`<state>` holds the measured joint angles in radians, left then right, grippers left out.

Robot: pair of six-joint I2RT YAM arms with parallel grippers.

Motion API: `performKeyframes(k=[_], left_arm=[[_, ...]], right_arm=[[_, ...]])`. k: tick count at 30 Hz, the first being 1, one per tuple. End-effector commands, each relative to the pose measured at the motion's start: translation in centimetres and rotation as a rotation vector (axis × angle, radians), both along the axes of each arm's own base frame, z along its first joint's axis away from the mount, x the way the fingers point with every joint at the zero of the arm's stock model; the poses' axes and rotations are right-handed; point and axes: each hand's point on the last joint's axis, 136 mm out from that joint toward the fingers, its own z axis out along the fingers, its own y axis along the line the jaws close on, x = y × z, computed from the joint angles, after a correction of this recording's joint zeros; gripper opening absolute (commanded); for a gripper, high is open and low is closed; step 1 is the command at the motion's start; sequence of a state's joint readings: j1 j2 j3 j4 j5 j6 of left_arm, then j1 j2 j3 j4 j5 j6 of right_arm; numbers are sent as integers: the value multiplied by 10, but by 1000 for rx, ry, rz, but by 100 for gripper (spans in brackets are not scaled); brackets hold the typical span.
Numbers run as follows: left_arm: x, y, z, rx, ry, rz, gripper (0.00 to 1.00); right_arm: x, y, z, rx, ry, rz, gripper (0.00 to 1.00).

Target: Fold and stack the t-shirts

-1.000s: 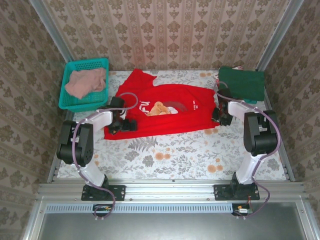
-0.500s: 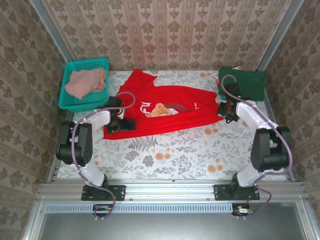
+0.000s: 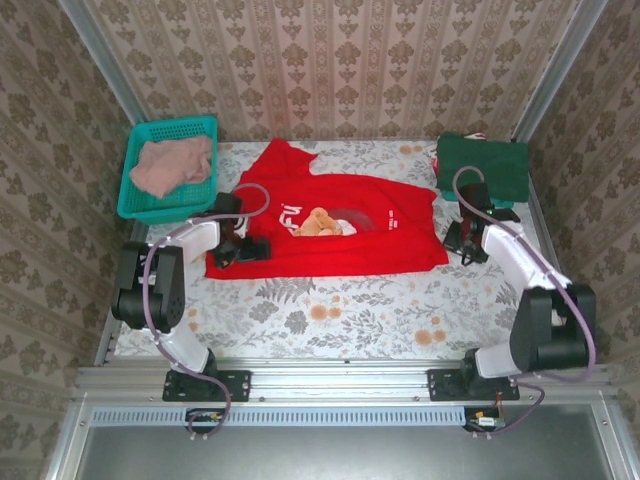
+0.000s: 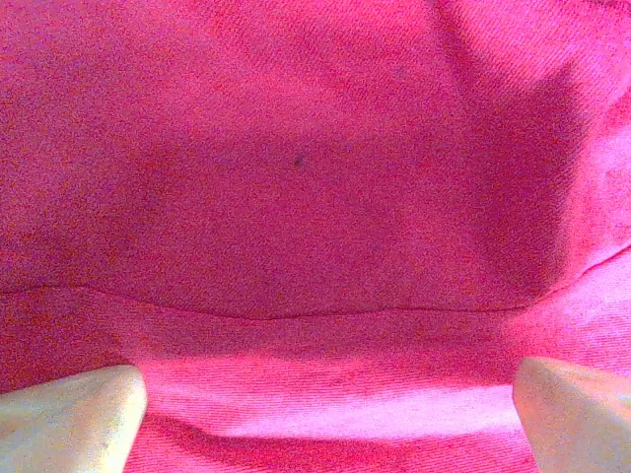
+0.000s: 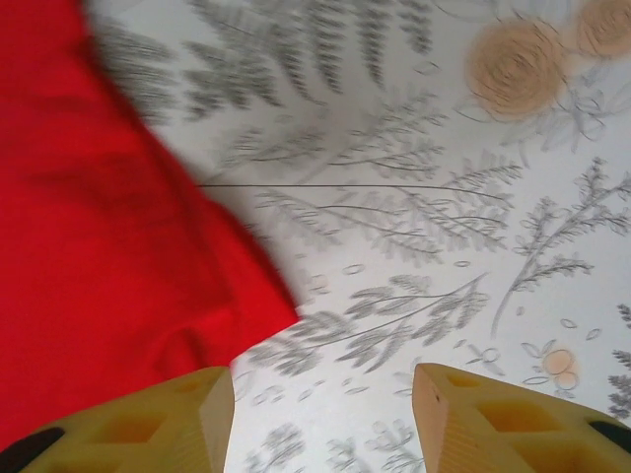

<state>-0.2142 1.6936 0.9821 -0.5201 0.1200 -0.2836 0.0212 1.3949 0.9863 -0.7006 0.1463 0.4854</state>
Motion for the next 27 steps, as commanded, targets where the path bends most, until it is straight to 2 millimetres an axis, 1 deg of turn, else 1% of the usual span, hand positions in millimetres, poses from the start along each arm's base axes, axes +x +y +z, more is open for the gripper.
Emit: performKeyframes(k=[1, 2, 3, 4, 6, 8, 10, 12, 15, 16, 18, 21, 22, 24, 25, 26, 27], left_arm=[[-24, 8, -14, 29, 103, 2, 98], [-25, 7, -13, 22, 100, 0, 98], [-26, 6, -13, 16, 99, -1, 98], [-27, 6, -12, 17, 100, 0, 98], [-29, 6, -12, 18, 104, 5, 98], [-33, 8, -11, 21, 107, 12, 99], [-37, 10, -9, 26, 107, 22, 99], [-43, 15, -8, 40, 108, 34, 99], [-51, 19, 0, 46, 96, 57, 100], [-50, 20, 6, 48, 78, 67, 100], [-46, 25, 24, 68, 34, 89, 100], [-27, 28, 59, 82, -78, 117, 100], [-18, 26, 70, 77, -122, 126, 100], [-3, 10, 83, 54, -185, 105, 100], [5, 3, 85, 47, -198, 103, 100], [11, -6, 83, 28, -192, 95, 99], [15, -15, 79, 6, -180, 85, 95]], right_arm=[[15, 37, 6, 65, -83, 65, 52], [21, 50, -3, 86, -68, 91, 51], [30, 70, -11, 114, -64, 145, 51], [36, 85, -19, 128, -43, 179, 50], [44, 98, -38, 119, 21, 195, 46], [44, 96, -60, 112, 81, 163, 43], [33, 95, -81, 131, 147, 134, 40], [19, 88, -93, 126, 184, 104, 39], [4, 76, -86, 122, 178, 74, 39], [0, 73, -79, 125, 170, 71, 40], [-6, 67, -64, 98, 139, 68, 40], [-12, 65, -41, 97, 88, 81, 42], [-11, 66, -34, 102, 63, 85, 43], [-4, 72, -21, 116, 3, 99, 45], [1, 75, -18, 128, -19, 104, 45], [6, 80, -15, 148, -33, 110, 45], [10, 83, -15, 162, -39, 116, 45]])
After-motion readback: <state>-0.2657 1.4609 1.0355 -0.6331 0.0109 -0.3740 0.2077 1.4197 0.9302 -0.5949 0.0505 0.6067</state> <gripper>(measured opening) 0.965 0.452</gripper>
